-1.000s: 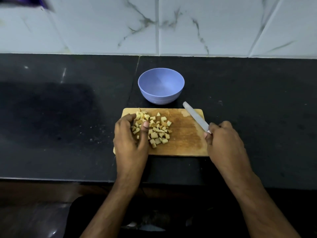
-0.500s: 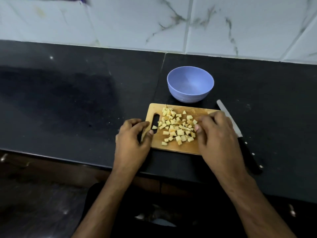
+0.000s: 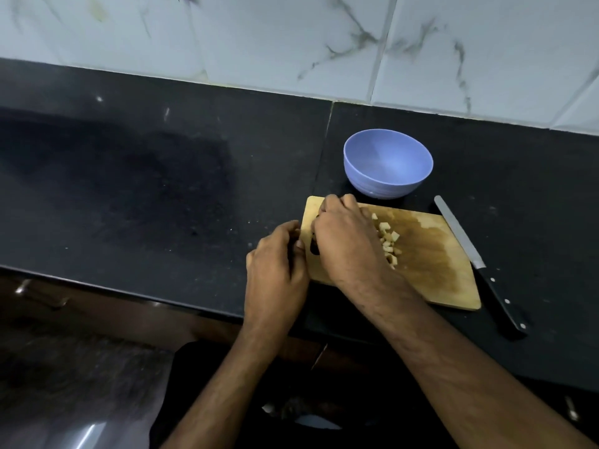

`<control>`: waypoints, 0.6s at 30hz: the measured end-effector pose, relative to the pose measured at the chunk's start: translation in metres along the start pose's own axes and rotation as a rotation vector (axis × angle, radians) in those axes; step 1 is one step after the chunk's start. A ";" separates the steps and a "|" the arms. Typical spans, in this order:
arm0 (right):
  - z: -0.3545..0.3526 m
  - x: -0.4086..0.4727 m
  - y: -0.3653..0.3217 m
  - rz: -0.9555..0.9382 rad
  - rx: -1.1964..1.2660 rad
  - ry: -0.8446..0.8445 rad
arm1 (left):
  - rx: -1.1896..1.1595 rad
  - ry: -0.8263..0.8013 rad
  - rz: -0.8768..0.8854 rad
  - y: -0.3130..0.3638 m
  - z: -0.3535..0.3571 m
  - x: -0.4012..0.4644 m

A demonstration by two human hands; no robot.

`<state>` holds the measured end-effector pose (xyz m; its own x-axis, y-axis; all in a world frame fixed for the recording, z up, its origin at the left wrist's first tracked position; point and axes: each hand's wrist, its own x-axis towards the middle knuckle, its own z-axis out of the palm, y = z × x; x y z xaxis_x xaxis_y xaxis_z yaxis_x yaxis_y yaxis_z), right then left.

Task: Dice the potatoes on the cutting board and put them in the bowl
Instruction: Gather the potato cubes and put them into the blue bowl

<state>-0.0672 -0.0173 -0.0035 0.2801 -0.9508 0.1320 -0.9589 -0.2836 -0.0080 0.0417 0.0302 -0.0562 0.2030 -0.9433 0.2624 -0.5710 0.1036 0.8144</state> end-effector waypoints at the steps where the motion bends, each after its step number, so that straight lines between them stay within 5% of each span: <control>1: -0.001 0.001 -0.002 0.010 -0.010 -0.015 | 0.002 -0.003 0.001 0.000 -0.001 0.000; 8: -0.006 0.001 -0.004 0.012 -0.014 -0.083 | 0.104 -0.057 0.008 -0.002 -0.001 0.000; 15: -0.012 -0.021 0.032 0.191 0.221 0.190 | 0.132 -0.088 0.036 -0.003 -0.001 0.001; 18: -0.004 -0.033 0.053 0.246 0.220 0.170 | 0.220 -0.142 0.072 -0.001 0.000 0.002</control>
<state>-0.1272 -0.0004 -0.0040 0.0133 -0.9648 0.2625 -0.9589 -0.0867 -0.2700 0.0430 0.0284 -0.0566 0.0509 -0.9723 0.2280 -0.7425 0.1158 0.6598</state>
